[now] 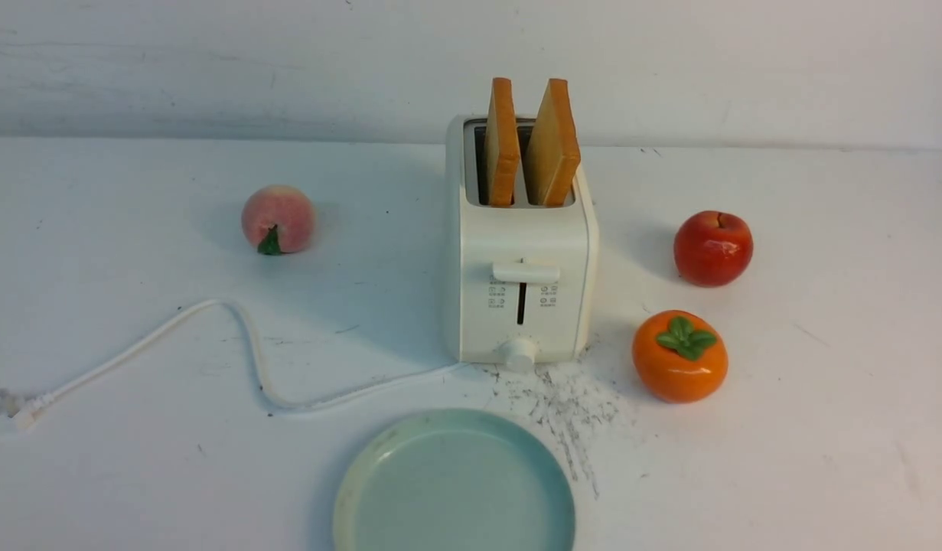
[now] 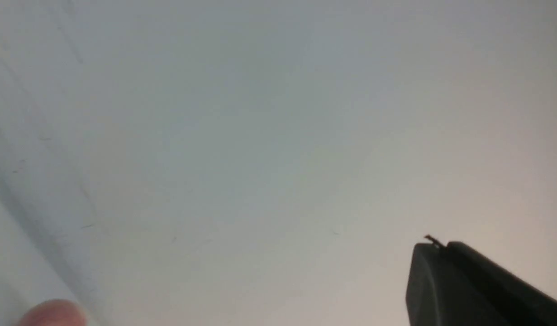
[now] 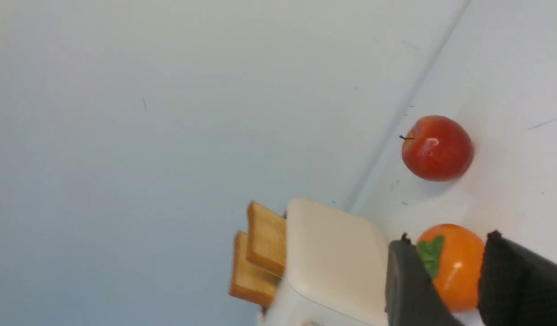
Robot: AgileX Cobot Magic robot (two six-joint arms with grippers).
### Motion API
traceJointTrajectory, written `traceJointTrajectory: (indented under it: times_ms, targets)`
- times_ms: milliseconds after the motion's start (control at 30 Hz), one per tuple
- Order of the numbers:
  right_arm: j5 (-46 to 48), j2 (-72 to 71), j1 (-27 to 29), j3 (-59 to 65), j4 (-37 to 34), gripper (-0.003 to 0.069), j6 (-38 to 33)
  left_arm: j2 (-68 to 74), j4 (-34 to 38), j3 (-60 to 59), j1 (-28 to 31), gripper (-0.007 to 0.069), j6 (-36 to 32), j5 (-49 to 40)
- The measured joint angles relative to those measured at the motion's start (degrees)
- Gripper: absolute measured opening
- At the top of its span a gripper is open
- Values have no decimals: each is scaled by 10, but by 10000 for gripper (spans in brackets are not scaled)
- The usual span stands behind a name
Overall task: Take toasted bread from bread machine on white table place on plate.
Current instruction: 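Reach for a toast slice standing in the toaster with the left gripper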
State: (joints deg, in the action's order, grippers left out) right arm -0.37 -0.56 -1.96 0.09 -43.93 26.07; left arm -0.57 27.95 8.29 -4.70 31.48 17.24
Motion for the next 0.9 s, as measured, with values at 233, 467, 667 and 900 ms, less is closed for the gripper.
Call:
traceJointTrajectory:
  times_ms: [233, 467, 667, 900]
  targets:
    - [119, 18, 0, -216, 90, 240, -88, 64, -65, 202, 0, -14, -83, -197]
    - [462, 224, 0, -483, 182, 204, -255, 304, -75, 386, 0, -14, -139, -580]
    - [695, 376, 0, -563, 226, 108, -321, 437, -45, 417, 0, -14, -221, -709]
    - [720, 418, 0, -564, 261, -17, -332, 530, 65, 419, 0, -14, -328, -709]
